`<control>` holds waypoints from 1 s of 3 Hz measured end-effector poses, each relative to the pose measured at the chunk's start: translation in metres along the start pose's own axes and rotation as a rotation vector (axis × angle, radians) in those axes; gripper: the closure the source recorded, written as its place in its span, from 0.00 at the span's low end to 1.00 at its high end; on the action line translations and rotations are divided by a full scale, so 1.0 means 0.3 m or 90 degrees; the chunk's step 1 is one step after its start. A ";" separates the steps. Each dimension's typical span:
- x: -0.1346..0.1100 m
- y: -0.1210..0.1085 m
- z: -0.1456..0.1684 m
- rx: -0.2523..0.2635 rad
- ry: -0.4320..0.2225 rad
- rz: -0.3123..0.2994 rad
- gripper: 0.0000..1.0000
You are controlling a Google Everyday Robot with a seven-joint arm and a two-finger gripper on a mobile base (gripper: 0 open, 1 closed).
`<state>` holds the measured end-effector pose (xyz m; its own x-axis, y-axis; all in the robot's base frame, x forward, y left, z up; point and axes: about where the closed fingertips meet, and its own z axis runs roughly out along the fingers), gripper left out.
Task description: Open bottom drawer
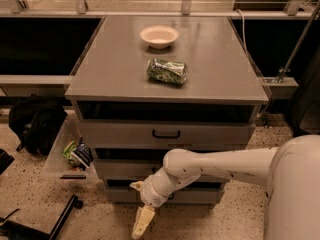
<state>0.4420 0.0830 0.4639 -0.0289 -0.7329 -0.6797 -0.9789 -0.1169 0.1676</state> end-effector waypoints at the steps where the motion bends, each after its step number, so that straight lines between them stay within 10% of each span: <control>1: 0.089 0.009 0.001 0.039 0.017 0.045 0.00; 2: 0.342 0.019 -0.112 0.110 0.033 0.145 0.00; 3: 0.389 0.027 -0.144 0.123 0.034 0.162 0.00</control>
Offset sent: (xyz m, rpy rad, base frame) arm 0.0027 -0.2380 -0.0776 -0.1808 0.0452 -0.5642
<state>0.4393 -0.0325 0.4167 -0.2720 -0.7572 -0.5938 -0.9621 0.2001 0.1855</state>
